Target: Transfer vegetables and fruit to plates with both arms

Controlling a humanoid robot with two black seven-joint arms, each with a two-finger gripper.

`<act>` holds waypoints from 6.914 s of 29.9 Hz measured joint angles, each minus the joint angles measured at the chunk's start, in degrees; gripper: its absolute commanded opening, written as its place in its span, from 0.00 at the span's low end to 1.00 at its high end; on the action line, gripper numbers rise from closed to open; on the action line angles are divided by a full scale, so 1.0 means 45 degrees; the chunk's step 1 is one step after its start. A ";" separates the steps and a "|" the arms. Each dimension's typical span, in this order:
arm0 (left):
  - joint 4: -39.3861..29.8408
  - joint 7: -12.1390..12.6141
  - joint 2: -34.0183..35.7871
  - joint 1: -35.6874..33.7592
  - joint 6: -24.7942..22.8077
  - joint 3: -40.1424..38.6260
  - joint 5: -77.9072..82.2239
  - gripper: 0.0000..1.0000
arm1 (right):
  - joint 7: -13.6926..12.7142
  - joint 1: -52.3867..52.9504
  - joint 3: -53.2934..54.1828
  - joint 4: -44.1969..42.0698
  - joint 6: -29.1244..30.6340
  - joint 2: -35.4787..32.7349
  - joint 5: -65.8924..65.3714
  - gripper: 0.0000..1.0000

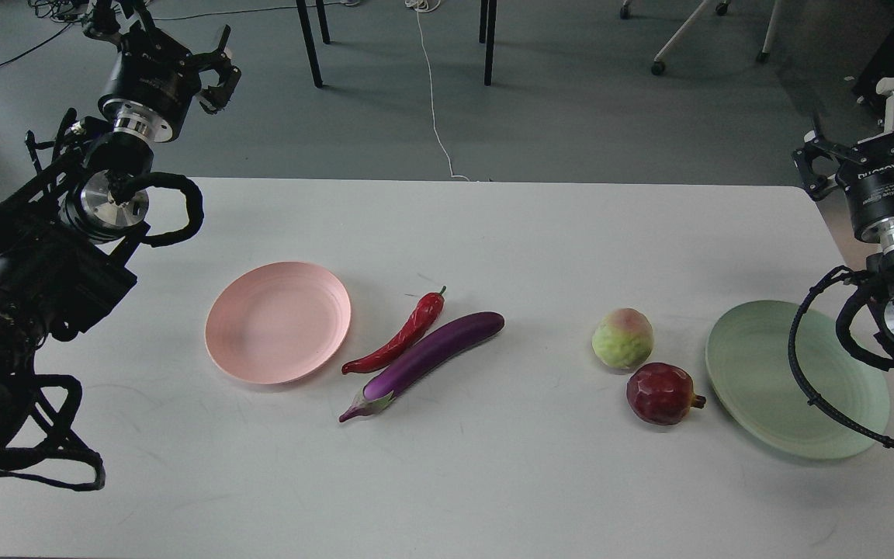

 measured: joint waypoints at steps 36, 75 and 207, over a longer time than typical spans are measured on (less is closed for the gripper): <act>0.0037 0.0086 0.0315 -0.0137 -0.0001 0.0038 0.0046 0.98 | -0.0335 1.4722 -1.9138 0.3194 0.0004 -0.0885 -0.7019 0.99; 0.0041 -0.0065 0.0765 -0.0098 -0.0001 -0.0020 0.0017 0.98 | -0.0173 1.2824 -2.5662 0.3323 -0.1924 0.4117 -1.3222 0.96; -0.0038 0.0008 0.1907 -0.0185 -0.0001 0.0043 0.0063 0.98 | -0.0369 1.4095 -2.6325 0.8095 -0.3761 0.2690 -1.7899 0.66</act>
